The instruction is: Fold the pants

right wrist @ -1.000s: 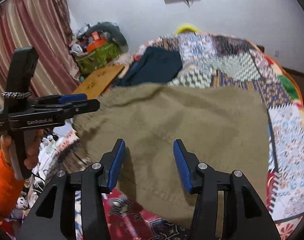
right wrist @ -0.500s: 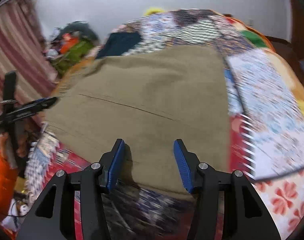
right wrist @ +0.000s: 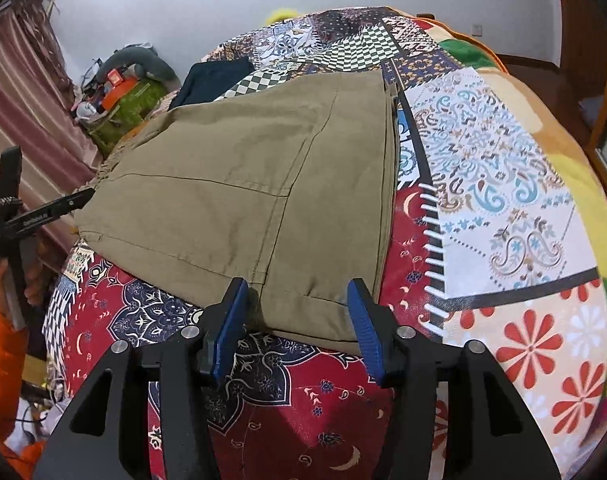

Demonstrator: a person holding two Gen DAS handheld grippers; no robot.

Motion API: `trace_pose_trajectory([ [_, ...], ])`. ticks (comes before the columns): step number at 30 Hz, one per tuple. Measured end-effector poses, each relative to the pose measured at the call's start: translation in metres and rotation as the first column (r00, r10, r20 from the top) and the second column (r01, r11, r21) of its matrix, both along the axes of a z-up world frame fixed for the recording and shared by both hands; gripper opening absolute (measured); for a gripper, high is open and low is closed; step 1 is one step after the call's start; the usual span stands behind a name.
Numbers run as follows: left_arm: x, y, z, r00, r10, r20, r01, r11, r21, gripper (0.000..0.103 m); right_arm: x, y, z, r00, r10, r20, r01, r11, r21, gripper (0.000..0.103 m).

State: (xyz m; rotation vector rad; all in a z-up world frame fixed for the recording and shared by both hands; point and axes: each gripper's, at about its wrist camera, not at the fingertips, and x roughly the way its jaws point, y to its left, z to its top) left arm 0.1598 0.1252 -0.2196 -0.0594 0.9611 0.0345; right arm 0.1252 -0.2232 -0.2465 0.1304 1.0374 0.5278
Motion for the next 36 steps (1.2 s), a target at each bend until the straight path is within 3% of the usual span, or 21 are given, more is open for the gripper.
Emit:
trace_pose_trajectory([
  [11, 0.032, 0.007, 0.038, 0.999, 0.003, 0.047, -0.004, 1.000, 0.020, 0.086, 0.039, -0.002, 0.038, 0.992, -0.007, 0.126, 0.011, 0.999, -0.031, 0.051],
  [21, 0.095, 0.021, 0.028, 1.000, 0.029, 0.011, -0.029, 0.999, 0.017, 0.087, 0.106, 0.001, 0.052, 0.976, -0.023, 0.216, 0.034, 0.998, -0.046, 0.053],
  [28, 0.135, 0.035, 0.008, 0.997, 0.063, -0.051, -0.064, 0.998, -0.024, 0.087, 0.176, 0.009, 0.032, 0.983, -0.020, 0.184, 0.031, 0.998, -0.057, 0.054],
  [36, 0.150, 0.031, -0.022, 0.992, 0.016, -0.125, -0.023, 0.999, -0.048, 0.087, 0.257, 0.020, -0.016, 0.997, -0.032, 0.072, 0.038, 0.995, -0.090, 0.054],
])
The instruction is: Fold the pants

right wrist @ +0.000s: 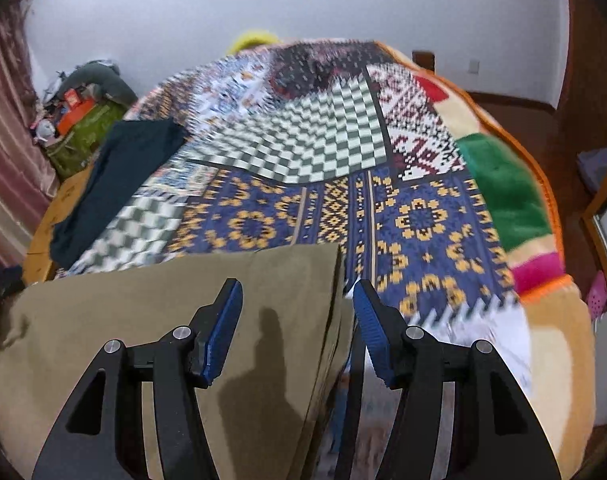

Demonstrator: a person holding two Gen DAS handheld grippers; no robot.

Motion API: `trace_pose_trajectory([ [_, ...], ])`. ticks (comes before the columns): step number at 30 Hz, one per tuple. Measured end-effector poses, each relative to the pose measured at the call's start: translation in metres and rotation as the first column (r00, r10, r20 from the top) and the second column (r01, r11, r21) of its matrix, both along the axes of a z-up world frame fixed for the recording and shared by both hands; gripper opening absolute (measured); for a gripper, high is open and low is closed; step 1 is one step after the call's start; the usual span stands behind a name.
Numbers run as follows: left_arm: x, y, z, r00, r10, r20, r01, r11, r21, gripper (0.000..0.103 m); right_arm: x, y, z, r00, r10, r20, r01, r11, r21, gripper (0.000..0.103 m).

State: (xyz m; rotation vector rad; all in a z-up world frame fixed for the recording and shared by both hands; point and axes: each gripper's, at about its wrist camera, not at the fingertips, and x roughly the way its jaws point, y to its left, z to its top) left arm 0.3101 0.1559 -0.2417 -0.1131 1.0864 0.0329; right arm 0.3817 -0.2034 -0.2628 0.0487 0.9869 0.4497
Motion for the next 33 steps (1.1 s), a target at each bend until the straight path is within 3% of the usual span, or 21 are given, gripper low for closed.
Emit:
trace_pose_trajectory([
  [4, -0.002, 0.002, -0.010, 1.000, 0.001, -0.004, -0.001, 0.999, -0.036, 0.091, 0.025, 0.008, -0.021, 0.999, 0.001, -0.038, -0.002, 0.999, -0.041, 0.043],
  [8, -0.005, 0.003, -0.016, 1.000, -0.012, 0.004, 0.012, 0.998, -0.068, 0.088, 0.033, 0.015, -0.037, 0.997, 0.025, -0.068, -0.031, 0.996, -0.088, 0.013],
  [11, -0.009, 0.007, -0.017, 1.000, -0.006, 0.025, 0.009, 0.994, -0.109, 0.073, 0.032, 0.020, -0.041, 0.997, 0.049, -0.055, -0.057, 0.989, -0.139, 0.010],
  [15, -0.014, 0.016, -0.016, 0.998, 0.052, 0.047, -0.046, 0.990, -0.132, 0.070, 0.033, 0.018, -0.043, 0.998, 0.041, -0.057, -0.051, 0.984, -0.172, 0.000],
  [17, -0.019, 0.022, -0.015, 0.992, 0.108, 0.059, -0.102, 0.990, -0.099, 0.068, 0.035, 0.017, -0.045, 0.998, 0.030, -0.061, -0.040, 0.985, -0.170, 0.000],
  [19, -0.020, 0.026, -0.017, 0.991, 0.123, 0.055, -0.116, 0.986, -0.118, 0.068, 0.036, 0.015, -0.047, 0.997, 0.015, -0.070, -0.026, 0.987, -0.161, 0.000],
  [21, -0.021, 0.027, -0.018, 0.993, 0.111, 0.049, -0.104, 0.985, -0.135, 0.068, 0.039, 0.017, -0.047, 0.998, 0.015, -0.068, -0.026, 0.985, -0.172, 0.000],
  [26, -0.024, 0.017, 0.000, 0.995, 0.076, 0.065, -0.072, 0.996, -0.061, 0.068, 0.035, 0.020, -0.035, 0.998, 0.010, -0.062, -0.020, 0.985, -0.171, 0.004],
  [33, -0.036, -0.004, 0.035, 0.991, 0.007, 0.134, -0.013, 0.999, 0.041, 0.069, 0.000, 0.014, 0.022, 0.998, 0.015, 0.057, -0.010, 0.996, -0.086, 0.019],
])
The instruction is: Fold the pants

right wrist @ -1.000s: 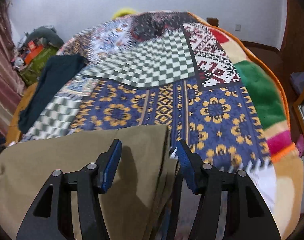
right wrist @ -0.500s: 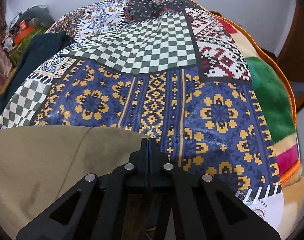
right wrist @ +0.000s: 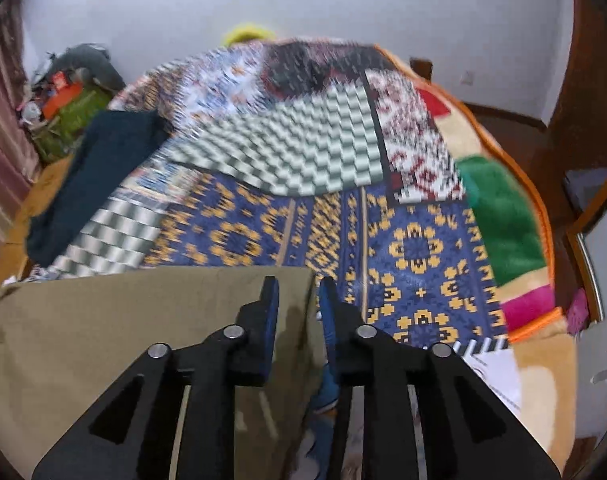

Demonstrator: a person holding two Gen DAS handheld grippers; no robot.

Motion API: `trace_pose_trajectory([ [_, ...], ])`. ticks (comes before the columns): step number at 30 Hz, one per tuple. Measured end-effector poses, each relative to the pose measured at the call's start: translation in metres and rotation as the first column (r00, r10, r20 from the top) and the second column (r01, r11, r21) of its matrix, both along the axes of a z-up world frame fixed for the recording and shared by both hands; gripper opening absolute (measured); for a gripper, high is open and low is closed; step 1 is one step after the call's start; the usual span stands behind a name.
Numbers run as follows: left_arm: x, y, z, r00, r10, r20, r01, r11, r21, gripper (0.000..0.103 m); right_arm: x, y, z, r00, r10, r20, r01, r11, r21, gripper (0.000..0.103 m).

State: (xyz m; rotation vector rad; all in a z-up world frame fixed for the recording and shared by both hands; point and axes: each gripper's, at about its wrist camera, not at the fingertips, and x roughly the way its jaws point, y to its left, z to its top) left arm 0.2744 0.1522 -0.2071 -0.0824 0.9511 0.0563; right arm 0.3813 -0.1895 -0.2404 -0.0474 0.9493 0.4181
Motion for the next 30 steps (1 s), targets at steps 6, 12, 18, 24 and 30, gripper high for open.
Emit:
trace_pose_trajectory([
  [6, -0.005, -0.023, 0.031, 0.996, -0.063, 0.066, 0.062, 0.998, 0.010, 0.078, -0.038, 0.020, 0.046, 0.992, 0.107, 0.067, -0.112, 0.991, 0.068, 0.022],
  [12, 0.007, -0.048, 0.035, 0.991, -0.124, 0.053, 0.125, 0.992, -0.002, 0.088, -0.070, 0.056, 0.064, 0.975, 0.204, 0.088, -0.216, 0.964, 0.157, 0.055],
  [18, 0.029, -0.059, 0.007, 0.992, -0.111, -0.053, 0.112, 0.994, 0.011, 0.090, -0.079, 0.094, 0.042, 0.960, 0.278, 0.021, -0.277, 0.947, 0.161, 0.064],
  [24, 0.035, -0.054, -0.031, 0.978, -0.103, -0.184, 0.094, 0.994, -0.053, 0.090, -0.088, 0.118, 0.001, 0.934, 0.337, -0.117, -0.322, 0.937, 0.134, 0.064],
  [30, 0.018, -0.070, -0.040, 0.964, -0.155, -0.216, 0.175, 0.981, 0.077, 0.091, -0.108, 0.111, -0.015, 0.924, 0.343, -0.168, -0.330, 0.939, 0.100, 0.073],
])
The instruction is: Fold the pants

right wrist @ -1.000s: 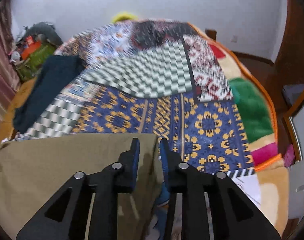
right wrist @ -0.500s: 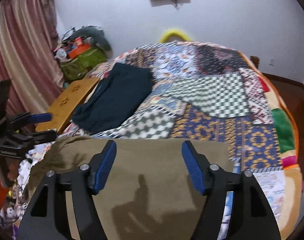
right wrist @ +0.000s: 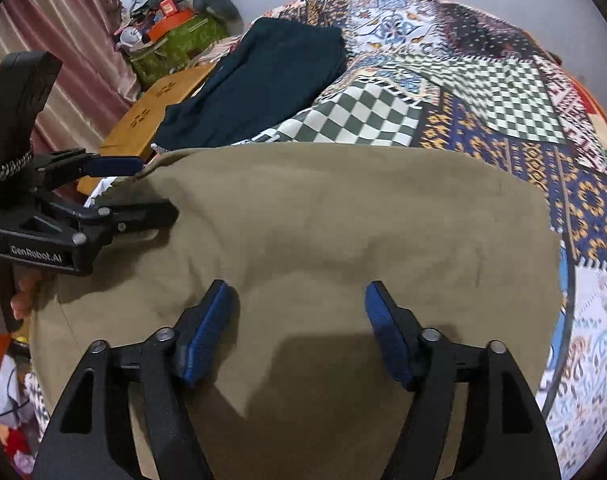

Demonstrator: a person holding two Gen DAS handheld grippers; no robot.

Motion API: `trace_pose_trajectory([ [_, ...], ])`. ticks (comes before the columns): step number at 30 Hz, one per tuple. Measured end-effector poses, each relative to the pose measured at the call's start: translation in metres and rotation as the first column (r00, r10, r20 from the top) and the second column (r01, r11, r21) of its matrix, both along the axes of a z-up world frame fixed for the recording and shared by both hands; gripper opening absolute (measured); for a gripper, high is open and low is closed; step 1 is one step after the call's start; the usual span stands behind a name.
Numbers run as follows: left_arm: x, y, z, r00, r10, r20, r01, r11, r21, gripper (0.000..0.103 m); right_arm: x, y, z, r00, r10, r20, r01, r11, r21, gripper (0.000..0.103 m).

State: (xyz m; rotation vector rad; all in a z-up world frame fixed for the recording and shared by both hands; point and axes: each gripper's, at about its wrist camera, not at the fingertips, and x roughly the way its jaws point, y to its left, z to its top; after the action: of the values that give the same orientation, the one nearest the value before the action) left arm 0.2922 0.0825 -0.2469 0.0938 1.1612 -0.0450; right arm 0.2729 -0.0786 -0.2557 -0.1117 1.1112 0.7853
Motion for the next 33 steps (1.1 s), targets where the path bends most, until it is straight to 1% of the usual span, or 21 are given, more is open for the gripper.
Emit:
trace_pose_trajectory([
  [3, -0.017, -0.005, 0.001, 0.999, -0.025, 0.023, 0.024, 0.999, 0.032, 0.092, -0.012, -0.011, 0.003, 1.000, -0.002, 0.020, 0.002, 1.000, -0.010, 0.073],
  [6, -0.031, -0.005, 0.005, 0.999, -0.020, 0.043, 0.019, 0.999, 0.026, 0.092, -0.025, -0.026, 0.005, 0.999, -0.025, 0.043, 0.025, 1.000, -0.009, 0.074],
  [10, -0.049, -0.003, 0.009, 0.997, 0.003, 0.071, -0.004, 1.000, 0.011, 0.092, -0.033, -0.044, 0.008, 0.996, -0.080, 0.030, 0.079, 0.997, 0.020, 0.075],
  [16, -0.076, -0.003, 0.016, 0.993, 0.008, 0.119, -0.012, 0.999, 0.031, 0.092, -0.055, -0.068, 0.011, 0.989, -0.148, 0.022, 0.147, 0.987, 0.059, 0.076],
  [19, -0.089, -0.002, 0.019, 0.991, 0.020, 0.135, -0.025, 0.999, 0.040, 0.092, -0.066, -0.081, 0.008, 0.986, -0.166, 0.000, 0.165, 0.984, 0.070, 0.078],
  [24, -0.111, -0.001, 0.023, 0.985, 0.035, 0.171, -0.044, 0.998, 0.049, 0.093, -0.086, -0.100, 0.002, 0.980, -0.201, -0.017, 0.201, 0.977, 0.071, 0.078],
  [27, -0.121, 0.001, 0.025, 0.979, 0.059, 0.195, -0.068, 0.997, 0.037, 0.093, -0.094, -0.109, 0.000, 0.975, -0.220, -0.025, 0.221, 0.973, 0.073, 0.078],
  [33, -0.130, 0.002, 0.030, 0.973, 0.082, 0.215, -0.092, 0.995, 0.034, 0.093, -0.096, -0.107, 0.005, 0.976, -0.216, -0.003, 0.216, 0.976, 0.034, 0.078],
])
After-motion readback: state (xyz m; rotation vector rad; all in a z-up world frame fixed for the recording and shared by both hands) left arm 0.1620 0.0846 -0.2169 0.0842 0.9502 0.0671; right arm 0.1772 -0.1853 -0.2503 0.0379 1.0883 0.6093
